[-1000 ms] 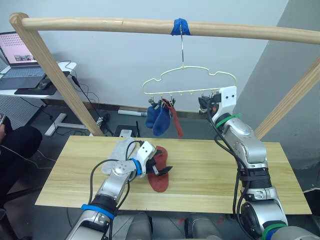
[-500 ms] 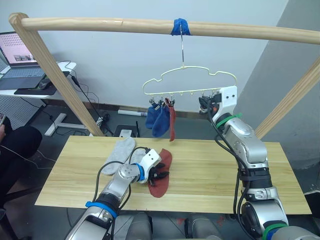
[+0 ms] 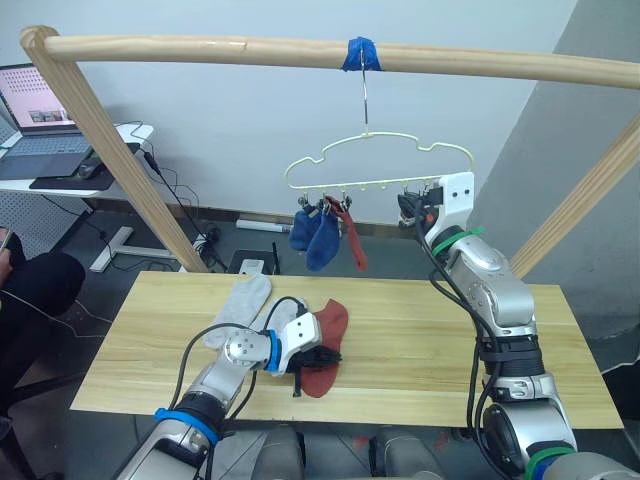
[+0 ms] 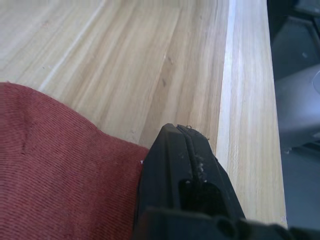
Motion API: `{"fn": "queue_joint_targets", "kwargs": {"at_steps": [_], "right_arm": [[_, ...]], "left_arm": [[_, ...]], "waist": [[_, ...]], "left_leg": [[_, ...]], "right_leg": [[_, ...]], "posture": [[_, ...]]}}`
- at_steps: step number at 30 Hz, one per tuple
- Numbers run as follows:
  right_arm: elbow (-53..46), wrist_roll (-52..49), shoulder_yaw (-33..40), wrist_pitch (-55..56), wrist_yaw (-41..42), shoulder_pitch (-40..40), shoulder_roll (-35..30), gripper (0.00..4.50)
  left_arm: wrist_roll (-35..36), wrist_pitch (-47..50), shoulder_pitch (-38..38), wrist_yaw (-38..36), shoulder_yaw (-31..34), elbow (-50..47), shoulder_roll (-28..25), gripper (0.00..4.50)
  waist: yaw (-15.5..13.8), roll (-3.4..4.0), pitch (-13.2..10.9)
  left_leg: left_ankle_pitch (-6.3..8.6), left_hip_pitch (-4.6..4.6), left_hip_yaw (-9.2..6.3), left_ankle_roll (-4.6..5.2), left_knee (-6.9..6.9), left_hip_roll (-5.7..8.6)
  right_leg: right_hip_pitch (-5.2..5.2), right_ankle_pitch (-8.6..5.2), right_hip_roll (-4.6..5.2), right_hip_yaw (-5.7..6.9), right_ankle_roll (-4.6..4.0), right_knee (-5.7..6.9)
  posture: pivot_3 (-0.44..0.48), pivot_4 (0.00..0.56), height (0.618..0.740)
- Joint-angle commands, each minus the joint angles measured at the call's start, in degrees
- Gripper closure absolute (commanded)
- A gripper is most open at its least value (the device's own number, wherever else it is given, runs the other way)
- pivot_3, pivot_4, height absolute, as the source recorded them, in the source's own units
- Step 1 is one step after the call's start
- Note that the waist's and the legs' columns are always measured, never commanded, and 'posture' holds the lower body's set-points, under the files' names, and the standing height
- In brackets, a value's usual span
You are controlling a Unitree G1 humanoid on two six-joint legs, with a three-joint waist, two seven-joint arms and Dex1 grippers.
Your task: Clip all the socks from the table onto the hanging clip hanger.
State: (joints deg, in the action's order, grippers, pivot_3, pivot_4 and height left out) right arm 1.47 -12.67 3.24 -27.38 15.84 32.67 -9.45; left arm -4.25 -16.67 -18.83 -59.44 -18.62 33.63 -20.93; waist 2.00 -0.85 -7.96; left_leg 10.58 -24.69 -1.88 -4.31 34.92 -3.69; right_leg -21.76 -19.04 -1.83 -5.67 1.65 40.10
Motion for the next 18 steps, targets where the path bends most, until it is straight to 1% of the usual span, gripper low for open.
{"fn": "queue_joint_targets", "kwargs": {"at_steps": [1, 4, 7, 12, 13, 15, 18], "right_arm": [[-1.2, -0.5, 1.0, 0.2, -0.6, 0.7, -0.2, 4.39], [-1.2, -0.4, 1.0, 0.2, -0.7, 0.5, -0.3, 4.39], [-1.3, -0.3, 1.0, 0.2, -0.8, 0.4, -0.3, 4.39], [-1.3, -0.3, 0.9, 0.2, -0.9, 0.4, -0.6, 4.39], [-1.3, -0.3, 1.0, 0.2, -1.0, 0.4, -0.6, 4.39], [-1.3, -0.3, 1.0, 0.2, -1.0, 0.4, -0.6, 4.39], [-1.4, -0.4, 0.9, 0.2, -1.0, 0.4, -0.6, 4.39]], "left_arm": [[0.1, 5.0, -2.7, 6.2, 2.7, 0.4, 1.3, 3.37], [-2.6, 5.9, -3.9, 10.5, 1.9, 2.5, 2.1, 2.49], [-4.6, 6.1, -4.8, 13.3, 1.1, 4.3, 2.6, 1.59], [-6.1, 9.5, -5.6, 13.6, 0.2, 6.0, 2.5, 0.1], [-6.4, 10.6, -5.7, 13.6, 0.0, 6.3, 2.5, 0.02], [-6.8, 11.3, -5.9, 13.5, -0.4, 6.9, 2.5, 0.02], [-6.4, 10.6, -5.6, 9.8, -1.7, 6.4, 2.5, 0.02]], "waist": [[0.0, 0.0, 0.0], [0.1, -0.01, 0.0], [0.2, -0.01, 0.0], [0.2, -0.01, 0.0], [0.3, -0.01, 0.0], [0.3, -0.01, 0.0], [0.3, 0.0, 0.0]], "left_leg": [[0.0, 0.0, 0.0, 0.0, 0.0, 0.0], [0.0, 0.0, -0.01, 0.0, 0.03, 0.01], [0.0, 0.0, 0.0, 0.0, 0.03, 0.01], [0.0, 0.0, -0.02, 0.0, 0.02, 0.01], [0.0, 0.0, -0.02, 0.0, 0.03, 0.01], [0.0, 0.0, -0.01, 0.0, 0.04, 0.01], [0.0, 0.01, -0.02, 0.0, 0.05, 0.02]], "right_leg": [[0.0, 0.0, 0.0, 0.0, 0.0, 0.01], [0.0, 0.0, 0.0, 0.0, 0.0, 0.03], [0.0, 0.0, 0.0, -0.01, 0.01, 0.03], [0.0, 0.0, 0.0, 0.02, 0.0, 0.05], [0.01, 0.0, 0.0, 0.01, 0.0, 0.05], [0.01, 0.0, 0.0, 0.01, 0.0, 0.06], [0.02, 0.0, 0.0, 0.01, 0.0, 0.1]], "posture": [[-0.031, 0.111, 0.74], [-0.035, 0.113, 0.74], [-0.037, 0.112, 0.74], [-0.041, 0.114, 0.74], [-0.042, 0.113, 0.74], [-0.042, 0.113, 0.74], [-0.042, 0.113, 0.74]]}}
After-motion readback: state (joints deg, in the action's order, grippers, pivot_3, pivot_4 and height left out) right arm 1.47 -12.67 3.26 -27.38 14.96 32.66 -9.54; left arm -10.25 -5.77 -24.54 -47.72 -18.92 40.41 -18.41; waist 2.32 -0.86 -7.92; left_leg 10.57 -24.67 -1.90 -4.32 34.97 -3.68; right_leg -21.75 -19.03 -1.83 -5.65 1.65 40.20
